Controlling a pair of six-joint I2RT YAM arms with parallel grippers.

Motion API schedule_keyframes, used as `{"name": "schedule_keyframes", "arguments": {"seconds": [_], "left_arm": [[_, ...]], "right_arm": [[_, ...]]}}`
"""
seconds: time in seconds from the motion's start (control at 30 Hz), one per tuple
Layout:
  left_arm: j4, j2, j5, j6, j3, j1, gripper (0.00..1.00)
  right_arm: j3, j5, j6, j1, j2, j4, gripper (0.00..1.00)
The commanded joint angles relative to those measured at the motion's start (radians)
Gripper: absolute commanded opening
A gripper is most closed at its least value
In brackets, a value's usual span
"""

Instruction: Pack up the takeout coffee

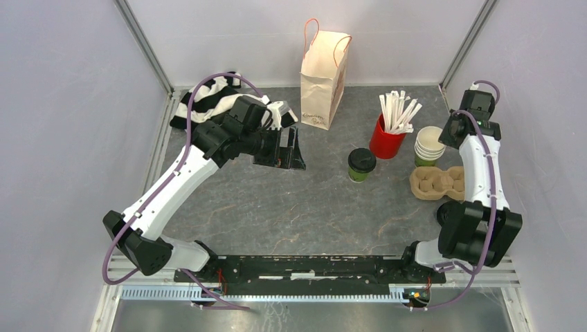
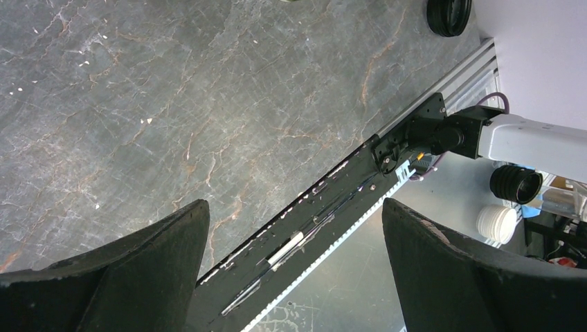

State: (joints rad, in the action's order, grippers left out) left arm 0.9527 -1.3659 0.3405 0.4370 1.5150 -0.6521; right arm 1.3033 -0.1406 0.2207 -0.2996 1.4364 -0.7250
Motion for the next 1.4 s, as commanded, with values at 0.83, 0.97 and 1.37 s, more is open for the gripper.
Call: {"name": "schedule_keyframes", "arguments": {"seconds": [0.83,0.97,1.37], "left_arm": [[0.07,0.012,-0.032,-0.044,0.069,-0.001,1.0],[0.064,0.002,-0.02,-0.041,0.073,-0.001,1.0],[0.06,0.007,-0.008,-0.029,0.062,-0.001,1.0]], "right_arm": [[-0.057,0.27,0.158,-0.106,-0.108,0.216,0.0],[0.044,0.392,0.119,-0.139,0.028,0.054,0.0],[-0.002,0.192,0.035,-0.099,-0.084,0.105,0.0]]}}
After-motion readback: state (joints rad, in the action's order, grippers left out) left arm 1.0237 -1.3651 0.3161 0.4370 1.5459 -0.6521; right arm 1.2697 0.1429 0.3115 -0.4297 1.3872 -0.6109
